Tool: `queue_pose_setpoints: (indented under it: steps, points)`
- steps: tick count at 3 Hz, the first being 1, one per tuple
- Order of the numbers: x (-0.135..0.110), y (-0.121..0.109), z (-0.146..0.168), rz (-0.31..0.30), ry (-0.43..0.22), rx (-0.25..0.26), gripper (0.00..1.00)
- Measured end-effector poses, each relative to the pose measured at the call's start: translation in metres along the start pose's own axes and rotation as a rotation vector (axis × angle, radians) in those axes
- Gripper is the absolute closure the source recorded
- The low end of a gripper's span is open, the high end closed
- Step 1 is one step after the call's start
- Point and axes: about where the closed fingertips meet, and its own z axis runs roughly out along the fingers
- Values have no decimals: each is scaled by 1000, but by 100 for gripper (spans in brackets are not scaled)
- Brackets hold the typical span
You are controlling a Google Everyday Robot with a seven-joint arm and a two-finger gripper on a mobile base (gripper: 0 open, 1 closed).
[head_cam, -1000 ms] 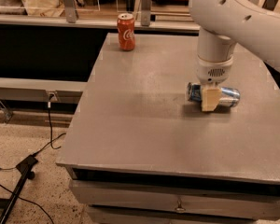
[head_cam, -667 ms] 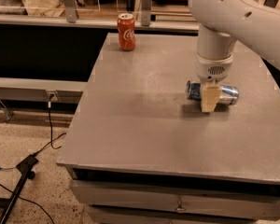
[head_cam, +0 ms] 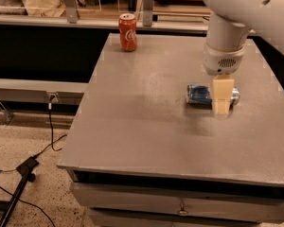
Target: Knock redbull can over
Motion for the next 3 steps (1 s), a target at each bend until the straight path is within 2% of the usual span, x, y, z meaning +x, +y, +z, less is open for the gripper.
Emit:
queue_pose_setpoints:
  steps: [1, 2, 3]
  points:
    - [5, -2, -22, -26, -91, 34, 0]
    - [18, -7, -24, -29, -243, 53, 0]
    - [9, -8, -26, -32, -287, 59, 0]
